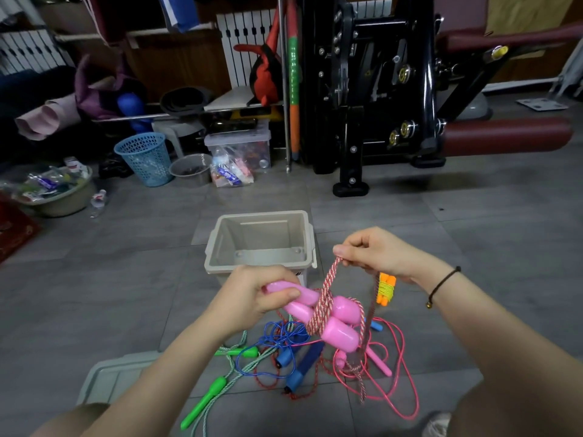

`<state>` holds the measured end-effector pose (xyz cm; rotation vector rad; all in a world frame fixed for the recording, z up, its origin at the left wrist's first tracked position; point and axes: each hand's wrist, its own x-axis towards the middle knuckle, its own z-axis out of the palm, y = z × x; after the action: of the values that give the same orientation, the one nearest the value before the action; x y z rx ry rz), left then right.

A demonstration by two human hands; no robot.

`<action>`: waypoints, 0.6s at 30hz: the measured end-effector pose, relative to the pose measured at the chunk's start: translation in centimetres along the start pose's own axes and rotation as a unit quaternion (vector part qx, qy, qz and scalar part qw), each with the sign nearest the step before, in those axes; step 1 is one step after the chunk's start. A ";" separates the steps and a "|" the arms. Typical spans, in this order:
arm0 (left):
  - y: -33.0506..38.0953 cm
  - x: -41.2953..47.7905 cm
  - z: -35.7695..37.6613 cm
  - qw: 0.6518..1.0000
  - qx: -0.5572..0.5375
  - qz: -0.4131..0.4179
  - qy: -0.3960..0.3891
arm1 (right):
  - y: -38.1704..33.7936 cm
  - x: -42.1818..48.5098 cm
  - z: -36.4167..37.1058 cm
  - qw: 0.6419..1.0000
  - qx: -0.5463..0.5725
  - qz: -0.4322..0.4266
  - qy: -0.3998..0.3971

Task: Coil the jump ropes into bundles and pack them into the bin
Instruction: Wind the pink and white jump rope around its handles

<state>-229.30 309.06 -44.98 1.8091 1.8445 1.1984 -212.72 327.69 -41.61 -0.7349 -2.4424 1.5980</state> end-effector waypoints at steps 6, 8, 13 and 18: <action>2.0 -0.5 -0.2 0.969 -0.224 -0.072 0.082 | 0.4 0.1 2.2 0.997 0.067 -0.031 0.006; 2.4 -0.1 -0.1 0.925 -0.306 -0.139 0.179 | 0.4 0.3 2.7 0.992 0.117 -0.046 0.029; 1.4 1.3 -1.4 0.826 -0.307 -0.264 0.391 | -0.5 0.0 3.7 0.994 0.062 -0.082 -0.031; -0.8 2.5 -2.6 0.860 0.012 -0.259 0.439 | -2.0 -1.0 5.3 0.988 0.000 -0.069 -0.140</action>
<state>-232.16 310.59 -43.10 0.6317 2.5505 1.9156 -214.46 322.22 -42.01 -0.3502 -2.6126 1.7505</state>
